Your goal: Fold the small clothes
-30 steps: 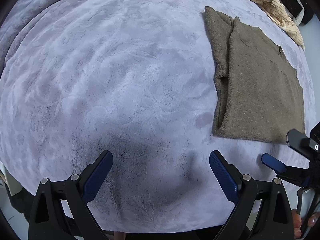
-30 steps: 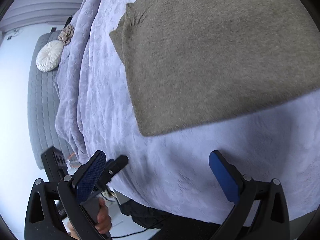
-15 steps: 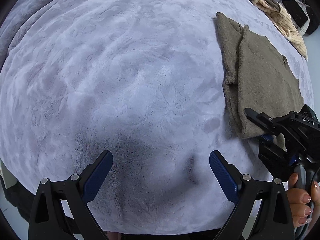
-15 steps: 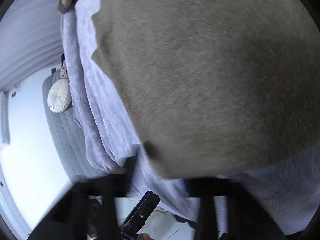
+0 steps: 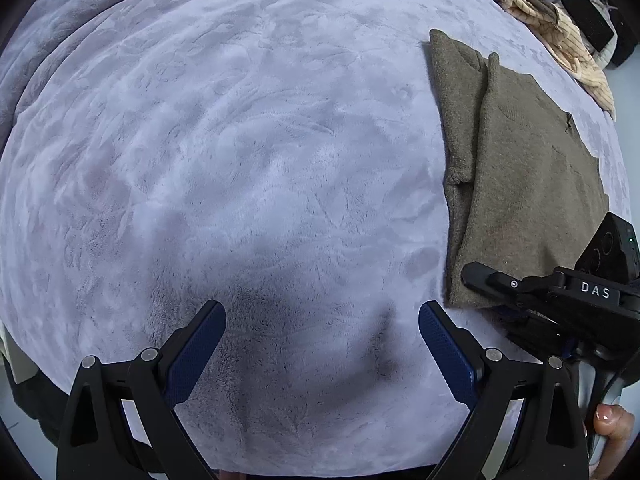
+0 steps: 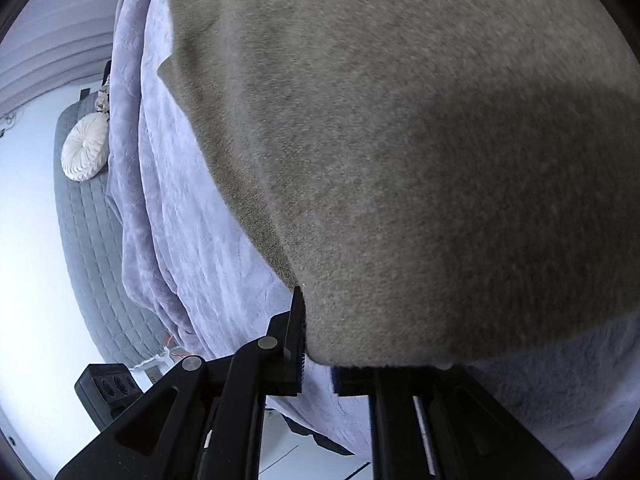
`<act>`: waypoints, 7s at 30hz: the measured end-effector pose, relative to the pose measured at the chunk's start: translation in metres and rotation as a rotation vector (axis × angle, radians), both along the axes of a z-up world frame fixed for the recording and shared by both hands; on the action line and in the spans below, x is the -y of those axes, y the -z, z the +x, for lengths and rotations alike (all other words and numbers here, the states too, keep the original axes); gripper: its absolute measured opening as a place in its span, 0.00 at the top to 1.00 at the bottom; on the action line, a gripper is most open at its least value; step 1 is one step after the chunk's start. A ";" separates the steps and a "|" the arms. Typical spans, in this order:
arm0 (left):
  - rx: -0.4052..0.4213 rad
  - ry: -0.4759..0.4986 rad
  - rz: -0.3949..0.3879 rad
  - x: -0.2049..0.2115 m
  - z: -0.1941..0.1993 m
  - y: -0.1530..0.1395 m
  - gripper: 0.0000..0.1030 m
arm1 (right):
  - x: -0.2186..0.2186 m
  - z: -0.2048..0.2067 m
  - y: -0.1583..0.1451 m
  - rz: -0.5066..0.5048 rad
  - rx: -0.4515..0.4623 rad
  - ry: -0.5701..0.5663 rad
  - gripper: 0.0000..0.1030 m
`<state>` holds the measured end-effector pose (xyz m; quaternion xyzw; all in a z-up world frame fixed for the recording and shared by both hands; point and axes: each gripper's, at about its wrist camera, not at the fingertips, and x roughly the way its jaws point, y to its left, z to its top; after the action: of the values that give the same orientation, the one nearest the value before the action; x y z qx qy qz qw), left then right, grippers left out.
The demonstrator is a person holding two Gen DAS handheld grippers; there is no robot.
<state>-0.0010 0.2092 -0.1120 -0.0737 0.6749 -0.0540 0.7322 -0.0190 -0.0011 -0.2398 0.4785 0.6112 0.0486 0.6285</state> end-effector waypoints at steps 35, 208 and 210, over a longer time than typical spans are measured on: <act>-0.013 -0.019 -0.250 0.063 0.093 0.004 0.06 | 0.062 -0.039 -0.023 -0.002 0.090 -0.012 0.48; -0.073 0.528 -0.170 0.349 0.020 0.010 0.68 | 0.321 -0.146 -0.080 -0.467 0.073 0.088 0.86; -0.059 0.532 -0.149 0.349 0.017 0.005 0.68 | 0.321 -0.145 -0.078 -0.462 0.070 0.101 0.86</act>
<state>0.0162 -0.1394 -0.1167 0.0509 0.6856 -0.2916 0.6650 -0.1639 -0.3221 -0.1621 0.3499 0.5594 -0.1075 0.7437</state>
